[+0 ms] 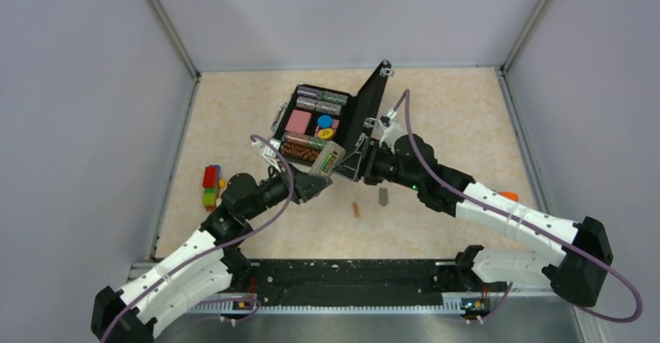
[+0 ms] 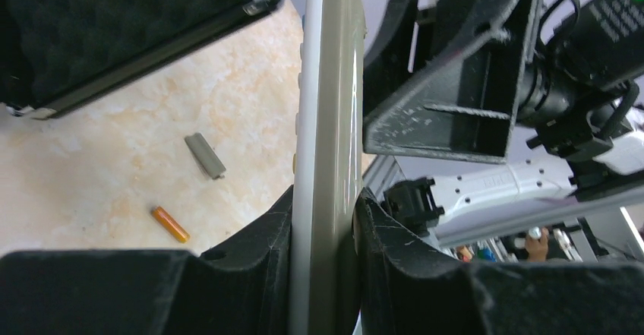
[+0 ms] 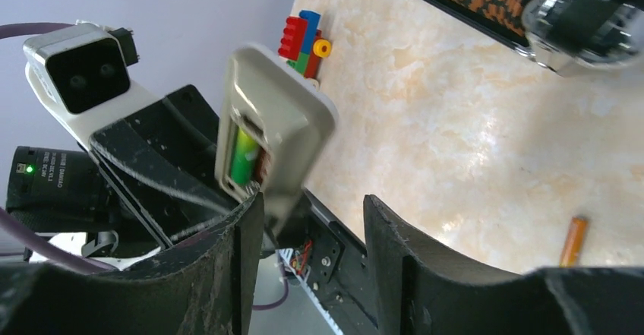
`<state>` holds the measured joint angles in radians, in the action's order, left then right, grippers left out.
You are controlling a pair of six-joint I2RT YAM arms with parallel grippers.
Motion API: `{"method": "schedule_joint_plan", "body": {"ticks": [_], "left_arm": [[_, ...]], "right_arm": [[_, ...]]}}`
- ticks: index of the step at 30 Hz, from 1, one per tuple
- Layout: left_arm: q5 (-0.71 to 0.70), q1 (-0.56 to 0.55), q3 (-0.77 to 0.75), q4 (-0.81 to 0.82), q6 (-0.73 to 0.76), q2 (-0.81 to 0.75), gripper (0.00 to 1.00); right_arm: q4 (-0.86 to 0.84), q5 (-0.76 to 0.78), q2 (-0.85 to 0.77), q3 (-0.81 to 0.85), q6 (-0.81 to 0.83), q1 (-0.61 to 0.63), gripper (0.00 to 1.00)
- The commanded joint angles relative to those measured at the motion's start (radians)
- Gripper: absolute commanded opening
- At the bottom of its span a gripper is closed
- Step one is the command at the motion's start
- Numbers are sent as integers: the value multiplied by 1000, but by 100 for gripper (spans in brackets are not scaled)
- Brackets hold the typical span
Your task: Load the batteries into the remote control
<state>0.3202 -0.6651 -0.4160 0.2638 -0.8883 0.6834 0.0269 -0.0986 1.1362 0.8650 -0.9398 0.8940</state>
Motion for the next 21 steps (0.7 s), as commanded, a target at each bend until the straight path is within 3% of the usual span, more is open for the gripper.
{"method": "schedule_joint_plan", "body": {"ticks": [1, 7, 11, 17, 21], "left_arm": [[-105, 5, 16, 46, 9, -57, 0], [-152, 5, 42, -35, 21, -117, 0], [-207, 5, 56, -126, 25, -184, 0], [-289, 5, 106, -245, -4, -323, 0], [-311, 5, 161, -283, -42, -421, 0]], "right_arm": [[132, 63, -101, 54, 5, 4, 53], [239, 95, -145, 65, 58, 2, 62], [358, 163, -116, 50, 121, 3, 62], [393, 259, -67, -60, 208, 22, 49], [382, 383, 24, -88, 248, 125, 47]]}}
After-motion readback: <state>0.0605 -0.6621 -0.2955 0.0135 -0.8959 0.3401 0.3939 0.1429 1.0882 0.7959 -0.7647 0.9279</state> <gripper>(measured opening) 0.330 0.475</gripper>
